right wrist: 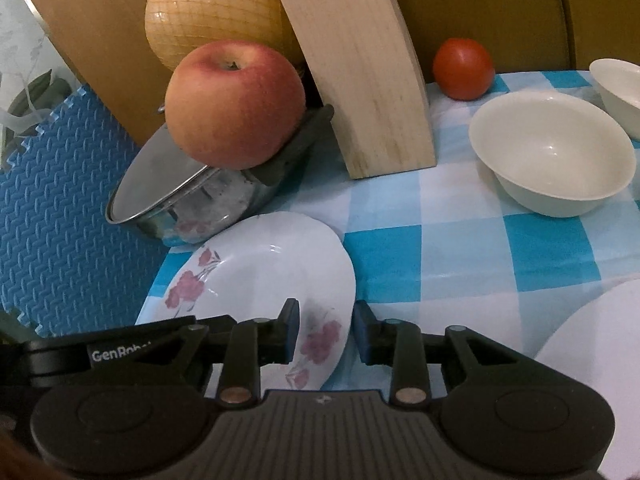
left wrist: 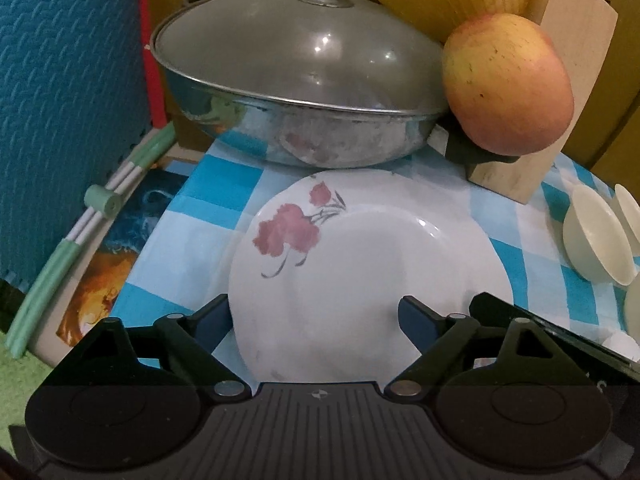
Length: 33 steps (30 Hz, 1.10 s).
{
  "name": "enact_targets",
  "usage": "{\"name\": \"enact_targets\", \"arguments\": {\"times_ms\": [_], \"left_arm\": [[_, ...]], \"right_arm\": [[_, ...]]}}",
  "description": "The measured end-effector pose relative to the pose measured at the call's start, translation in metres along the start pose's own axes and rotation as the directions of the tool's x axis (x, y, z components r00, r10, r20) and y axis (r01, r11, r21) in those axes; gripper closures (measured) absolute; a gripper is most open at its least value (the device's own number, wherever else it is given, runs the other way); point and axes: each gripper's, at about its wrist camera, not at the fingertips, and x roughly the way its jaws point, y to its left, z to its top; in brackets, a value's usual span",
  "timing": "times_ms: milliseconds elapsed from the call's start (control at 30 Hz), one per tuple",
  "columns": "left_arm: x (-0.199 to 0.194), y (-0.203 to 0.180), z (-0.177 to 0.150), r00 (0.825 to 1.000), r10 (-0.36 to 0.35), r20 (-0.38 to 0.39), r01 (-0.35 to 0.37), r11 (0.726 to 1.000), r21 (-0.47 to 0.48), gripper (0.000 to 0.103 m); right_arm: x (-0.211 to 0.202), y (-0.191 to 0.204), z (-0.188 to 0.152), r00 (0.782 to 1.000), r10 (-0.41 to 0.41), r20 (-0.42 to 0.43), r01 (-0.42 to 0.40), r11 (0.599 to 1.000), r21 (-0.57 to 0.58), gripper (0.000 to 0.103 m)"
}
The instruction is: Organize plates and bowls
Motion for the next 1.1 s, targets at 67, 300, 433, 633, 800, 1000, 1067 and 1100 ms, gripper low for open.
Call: {"name": "enact_targets", "arguments": {"times_ms": [67, 300, 433, 633, 800, 1000, 1067, 1100], "left_arm": [[0.001, -0.001, 0.0, 1.0, 0.006, -0.007, -0.006, 1.0, 0.013, 0.011], [-0.009, -0.01, -0.018, 0.999, 0.025, -0.03, -0.022, 0.996, 0.081, 0.011], [-0.022, -0.008, -0.034, 0.998, 0.013, -0.055, -0.007, 0.994, 0.106, 0.011], [-0.036, -0.001, -0.055, 0.997, 0.009, -0.081, 0.0, 0.993, 0.116, 0.01], [-0.035, 0.005, -0.048, 0.998, 0.015, -0.062, -0.008, 0.994, 0.11, 0.009], [-0.026, 0.0, -0.046, 0.998, 0.004, -0.07, 0.005, 0.992, 0.127, 0.007], [-0.027, 0.0, -0.047, 0.998, 0.002, -0.07, 0.006, 0.992, 0.125, 0.007], [-0.027, 0.001, -0.047, 0.998, 0.003, -0.07, 0.005, 0.992, 0.123, 0.008]], "right_arm": [[-0.002, 0.001, -0.002, 1.0, -0.01, -0.002, 0.01, 1.0, -0.012, 0.077], [-0.022, -0.001, -0.018, 0.998, -0.028, -0.051, 0.026, 0.999, -0.029, 0.077], [-0.041, 0.002, -0.037, 0.995, -0.025, -0.097, 0.019, 0.998, -0.061, 0.077], [-0.05, 0.005, -0.049, 0.993, -0.004, -0.117, -0.002, 0.998, -0.057, 0.074], [-0.047, 0.002, -0.047, 0.995, 0.003, -0.095, -0.008, 0.999, -0.047, 0.074], [-0.045, 0.007, -0.048, 0.997, -0.011, -0.072, 0.004, 0.996, -0.089, 0.074], [-0.045, 0.007, -0.048, 0.997, -0.015, -0.07, 0.009, 0.996, -0.094, 0.075], [-0.046, 0.006, -0.048, 0.997, -0.014, -0.073, 0.008, 0.996, -0.085, 0.075]]}}
